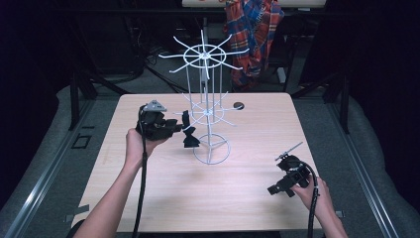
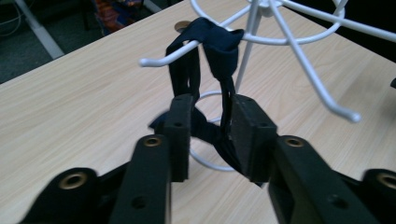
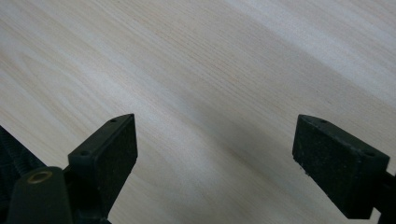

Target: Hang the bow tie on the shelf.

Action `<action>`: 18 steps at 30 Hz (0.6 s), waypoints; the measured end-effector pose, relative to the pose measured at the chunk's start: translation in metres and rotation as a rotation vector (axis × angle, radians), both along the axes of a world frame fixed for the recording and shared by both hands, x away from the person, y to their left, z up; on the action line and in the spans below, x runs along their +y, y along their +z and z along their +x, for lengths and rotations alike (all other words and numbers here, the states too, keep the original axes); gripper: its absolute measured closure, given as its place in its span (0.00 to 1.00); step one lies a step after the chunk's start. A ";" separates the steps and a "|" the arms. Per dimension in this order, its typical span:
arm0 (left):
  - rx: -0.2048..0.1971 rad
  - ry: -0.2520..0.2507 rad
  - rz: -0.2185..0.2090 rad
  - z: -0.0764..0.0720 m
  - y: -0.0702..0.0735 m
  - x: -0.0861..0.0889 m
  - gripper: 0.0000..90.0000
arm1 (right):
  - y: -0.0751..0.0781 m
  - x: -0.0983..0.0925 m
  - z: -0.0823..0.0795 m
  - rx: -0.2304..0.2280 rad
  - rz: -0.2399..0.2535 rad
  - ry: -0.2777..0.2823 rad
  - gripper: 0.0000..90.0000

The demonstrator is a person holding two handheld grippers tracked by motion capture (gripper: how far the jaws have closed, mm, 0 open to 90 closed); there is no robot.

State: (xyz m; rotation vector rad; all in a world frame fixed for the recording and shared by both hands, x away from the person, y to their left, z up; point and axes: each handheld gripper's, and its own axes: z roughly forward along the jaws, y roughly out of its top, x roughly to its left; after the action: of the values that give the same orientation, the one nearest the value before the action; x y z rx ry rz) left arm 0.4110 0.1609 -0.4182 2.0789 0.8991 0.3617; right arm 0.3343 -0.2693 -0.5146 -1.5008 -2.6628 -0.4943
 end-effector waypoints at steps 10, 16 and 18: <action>0.014 0.034 0.036 -0.009 0.005 0.016 0.37 | 0.008 -0.003 -0.001 -0.048 0.040 -0.004 0.11; 0.006 0.066 0.081 -0.022 0.012 0.027 0.25 | 0.016 -0.002 -0.003 -0.092 0.037 -0.003 0.07; 0.006 0.076 0.091 -0.025 0.013 0.032 0.24 | 0.017 -0.003 -0.003 -0.098 0.010 -0.001 0.07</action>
State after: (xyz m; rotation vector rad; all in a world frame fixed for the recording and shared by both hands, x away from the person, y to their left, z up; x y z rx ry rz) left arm 0.3856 0.1925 -0.4052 2.1333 0.9836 0.4442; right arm 0.3316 -0.2721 -0.4972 -1.5142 -2.7282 -0.5953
